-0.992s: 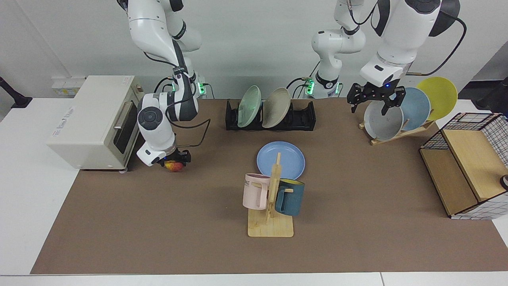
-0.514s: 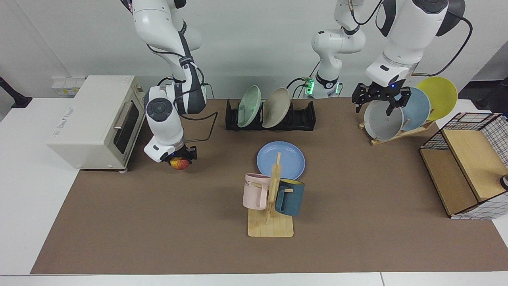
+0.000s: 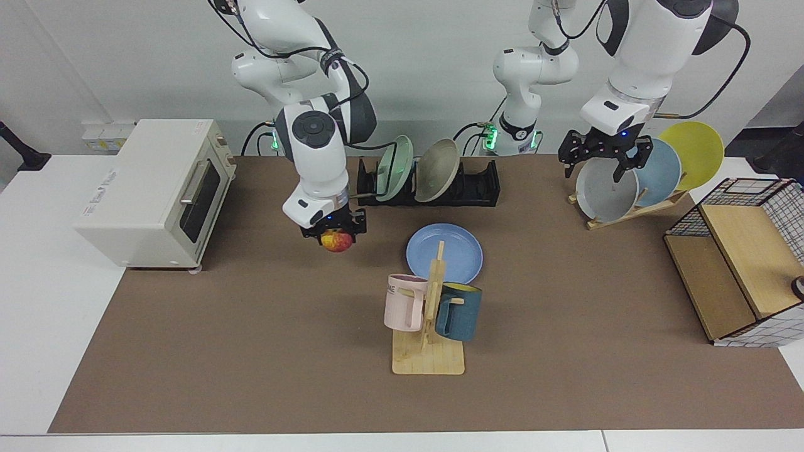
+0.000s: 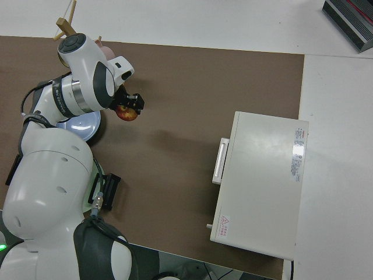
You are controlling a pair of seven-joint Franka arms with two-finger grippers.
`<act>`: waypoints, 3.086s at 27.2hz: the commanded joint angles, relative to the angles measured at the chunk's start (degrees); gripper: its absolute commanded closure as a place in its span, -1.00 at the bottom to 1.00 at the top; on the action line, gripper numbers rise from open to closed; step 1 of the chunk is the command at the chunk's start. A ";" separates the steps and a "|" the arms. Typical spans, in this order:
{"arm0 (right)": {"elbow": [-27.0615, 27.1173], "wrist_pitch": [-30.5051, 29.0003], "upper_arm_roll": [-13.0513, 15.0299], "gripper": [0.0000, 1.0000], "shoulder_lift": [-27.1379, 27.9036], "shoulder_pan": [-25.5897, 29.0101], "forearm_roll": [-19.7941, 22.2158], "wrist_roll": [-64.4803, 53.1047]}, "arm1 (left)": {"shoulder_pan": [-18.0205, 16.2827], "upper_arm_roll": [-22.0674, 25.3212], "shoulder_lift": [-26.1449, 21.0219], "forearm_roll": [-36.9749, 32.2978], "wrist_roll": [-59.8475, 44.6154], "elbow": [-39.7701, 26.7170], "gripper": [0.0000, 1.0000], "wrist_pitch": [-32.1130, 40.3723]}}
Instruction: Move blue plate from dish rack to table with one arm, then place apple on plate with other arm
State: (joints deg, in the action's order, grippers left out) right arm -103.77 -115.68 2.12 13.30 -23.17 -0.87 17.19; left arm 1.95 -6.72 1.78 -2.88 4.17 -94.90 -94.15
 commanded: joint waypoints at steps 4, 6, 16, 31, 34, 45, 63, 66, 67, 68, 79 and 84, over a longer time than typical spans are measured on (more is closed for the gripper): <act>7.69 1.51 0.43 1.00 5.76 -7.58 -5.55 9.07 | -0.02 0.22 0.68 -0.11 0.57 0.77 -1.00 1.24; 12.08 2.39 0.43 1.00 8.49 -9.60 -5.63 12.76 | -0.02 0.22 0.68 -0.11 0.57 0.77 -1.00 1.25; 25.99 5.21 0.26 1.00 18.52 -14.79 -5.81 22.62 | -0.02 0.22 0.77 -0.11 0.57 0.77 -1.00 1.25; 24.24 1.95 0.26 1.00 22.83 -17.96 -8.01 22.89 | -0.02 0.22 0.77 -0.11 0.57 0.77 -1.00 1.25; 23.18 0.47 0.26 1.00 23.00 -18.66 -7.74 22.45 | -0.02 0.22 0.77 -0.11 0.57 0.77 -1.00 1.25; 23.60 3.43 0.34 -1.00 22.21 -17.70 -5.72 19.64 | -0.02 0.22 0.86 -0.11 0.57 0.77 -1.00 1.25; 25.37 5.12 1.75 -1.00 13.34 -9.00 -5.28 4.45 | -0.02 0.22 0.86 -0.11 0.57 0.77 -1.00 1.25; 24.59 5.21 1.84 -1.00 11.85 -5.58 -5.11 1.36 | -0.02 0.22 0.86 -0.11 0.57 0.77 -1.00 1.25; 24.15 5.21 1.84 -1.00 11.23 -4.17 -5.11 0.66 | -0.02 0.22 0.86 -0.11 0.57 0.77 -1.00 1.25; 23.79 5.21 1.75 -1.00 10.70 -2.59 -4.93 -0.22 | -0.02 0.22 0.86 -0.11 0.57 0.77 -1.00 1.25; 21.07 4.77 2.37 -1.00 7.98 8.31 -3.00 -15.60 | -0.02 0.22 0.86 -0.11 0.57 0.77 -1.00 1.25; 18.88 5.29 2.54 -1.00 4.12 10.69 -2.21 -16.75 | -0.02 0.22 0.86 -0.11 0.57 0.77 -1.00 1.25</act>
State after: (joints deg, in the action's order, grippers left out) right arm -80.14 -110.36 5.43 22.99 -14.56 -4.75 2.42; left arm 1.95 -6.71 2.33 -2.88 4.17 -94.75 -94.08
